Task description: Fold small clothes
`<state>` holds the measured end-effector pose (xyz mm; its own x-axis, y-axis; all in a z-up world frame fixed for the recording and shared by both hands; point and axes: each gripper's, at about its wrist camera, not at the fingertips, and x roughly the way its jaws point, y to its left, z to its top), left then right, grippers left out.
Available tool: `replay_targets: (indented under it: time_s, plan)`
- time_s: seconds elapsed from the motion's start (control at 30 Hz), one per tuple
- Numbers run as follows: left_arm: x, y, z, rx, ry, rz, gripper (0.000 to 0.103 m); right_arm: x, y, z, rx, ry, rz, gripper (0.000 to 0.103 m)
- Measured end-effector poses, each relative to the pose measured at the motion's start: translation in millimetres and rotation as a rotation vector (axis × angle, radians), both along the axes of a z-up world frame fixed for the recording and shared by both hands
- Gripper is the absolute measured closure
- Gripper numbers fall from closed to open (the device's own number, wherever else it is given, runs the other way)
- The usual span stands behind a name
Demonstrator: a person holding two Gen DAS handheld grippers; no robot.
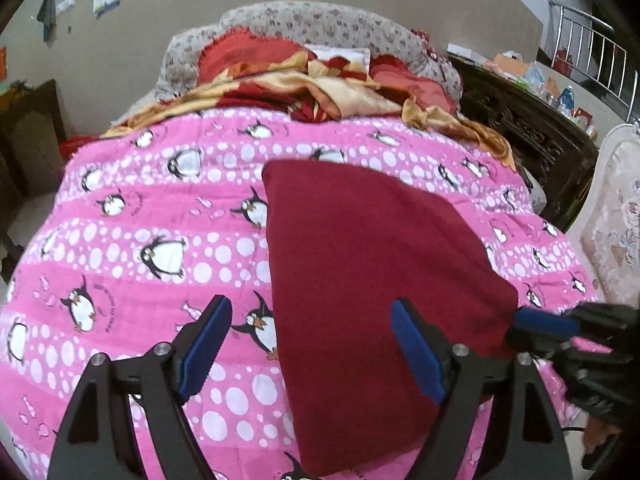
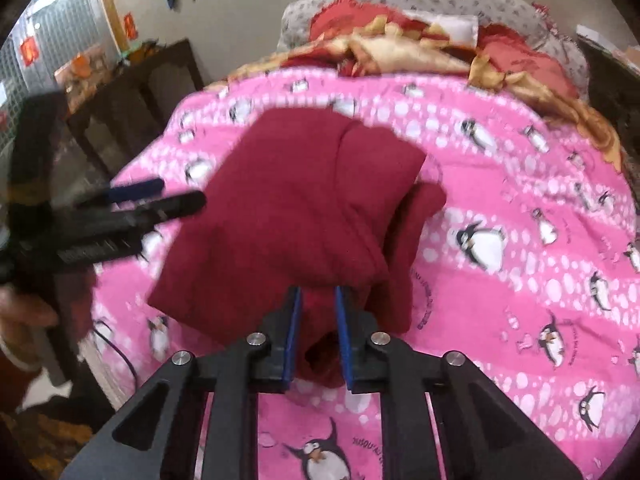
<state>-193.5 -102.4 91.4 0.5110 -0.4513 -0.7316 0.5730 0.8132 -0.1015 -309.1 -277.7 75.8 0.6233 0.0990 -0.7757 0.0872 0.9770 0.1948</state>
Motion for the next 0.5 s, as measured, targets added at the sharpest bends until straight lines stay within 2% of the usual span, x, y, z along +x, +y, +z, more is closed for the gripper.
replay_targets:
  time_s: [0.03,0.1,0.17,0.23,0.5]
  plan:
    - [-1,0,2,-0.002,-0.012,0.005,0.018,-4,0,10,-0.016,-0.021,-0.021,0.068]
    - [-4,0,8,-0.003,-0.036,0.015,0.018,-5,1,21,-0.048,-0.043,-0.055,0.055]
    - [-7,-1,13,-0.004,-0.050,0.018,0.018,-7,3,29,-0.080,-0.056,-0.100,0.050]
    - [-10,0,16,-0.007,-0.060,0.017,0.018,-10,8,33,-0.088,-0.044,-0.153,0.050]
    - [-18,3,25,-0.021,-0.070,0.018,0.018,-6,14,24,-0.015,-0.008,-0.275,0.050]
